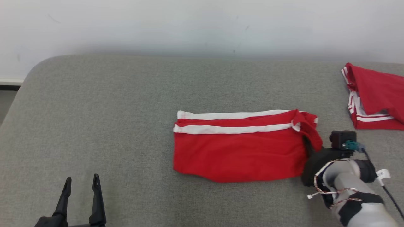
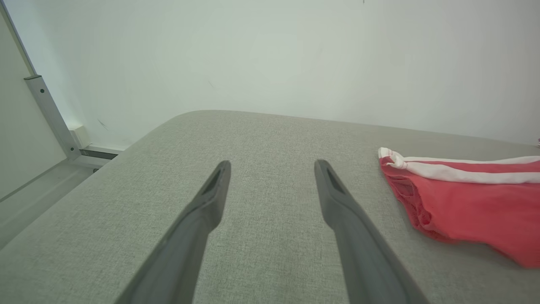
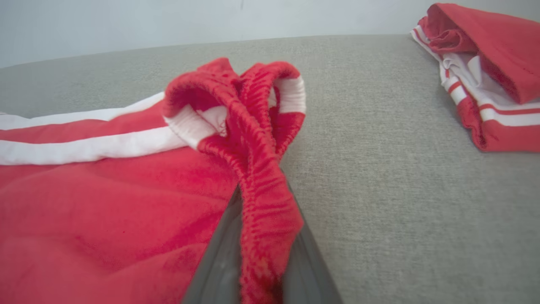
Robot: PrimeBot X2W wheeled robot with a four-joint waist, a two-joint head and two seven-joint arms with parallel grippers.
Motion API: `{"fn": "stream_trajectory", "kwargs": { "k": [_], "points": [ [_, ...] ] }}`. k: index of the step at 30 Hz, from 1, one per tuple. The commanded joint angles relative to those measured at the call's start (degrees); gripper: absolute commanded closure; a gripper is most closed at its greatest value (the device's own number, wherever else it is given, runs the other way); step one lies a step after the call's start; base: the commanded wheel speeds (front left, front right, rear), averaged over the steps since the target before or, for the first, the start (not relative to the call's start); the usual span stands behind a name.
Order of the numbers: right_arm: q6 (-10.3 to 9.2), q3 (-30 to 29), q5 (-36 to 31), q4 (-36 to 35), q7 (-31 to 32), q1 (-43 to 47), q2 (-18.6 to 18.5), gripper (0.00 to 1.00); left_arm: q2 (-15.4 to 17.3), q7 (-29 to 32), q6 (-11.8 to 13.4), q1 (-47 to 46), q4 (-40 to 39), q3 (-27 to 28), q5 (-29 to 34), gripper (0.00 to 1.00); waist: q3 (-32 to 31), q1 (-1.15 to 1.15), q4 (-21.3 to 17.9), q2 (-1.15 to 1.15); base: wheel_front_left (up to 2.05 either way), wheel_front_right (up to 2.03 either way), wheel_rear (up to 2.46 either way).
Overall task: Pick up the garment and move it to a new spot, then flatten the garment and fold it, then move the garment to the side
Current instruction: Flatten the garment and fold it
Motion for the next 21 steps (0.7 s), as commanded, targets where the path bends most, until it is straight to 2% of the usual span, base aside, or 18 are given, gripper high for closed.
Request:
{"fn": "stream_trajectory", "kwargs": {
  "k": [1, 5, 9, 13, 21],
  "points": [
    [-0.18, 0.7, 0.9, -0.8, 0.1, 0.9, -1.6, 1.00, -0.1, -0.2, -0.1, 0.7, 0.0, 0.0, -0.2, 0.00, -1.0, 0.00, -1.2, 0.00, 0.00, 0.00, 0.00],
    [-0.17, 2.5, 3.4, -2.4, 1.9, 1.9, -5.9, 1.00, -0.1, -0.2, -0.1, 1.2, -0.1, -0.6, -0.6, 0.00, -1.6, 0.00, -2.4, 0.00, 0.00, 0.00, 0.00],
    [-0.17, 4.2, 6.3, -4.6, 4.5, 2.2, -8.0, 1.00, -0.1, -0.2, 0.0, 1.6, 0.0, -0.6, -0.8, 0.00, -2.0, 0.00, -3.7, 0.00, 0.00, 0.00, 0.00],
    [-0.17, 6.9, 10.0, -8.9, 8.7, 1.8, -8.2, 1.00, -0.1, -0.2, 0.0, 2.2, 0.2, -0.4, -1.0, 0.00, -2.5, 0.00, -4.9, 0.00, 0.00, 0.00, 0.00],
    [-0.17, 9.7, 22.6, -21.3, 20.2, 1.6, -8.1, 1.00, -0.1, -0.2, 0.2, 2.2, 1.1, -1.9, -1.8, 0.00, -3.4, 0.00, -5.7, 0.00, 0.00, 0.00, 0.00]
  ]
}}
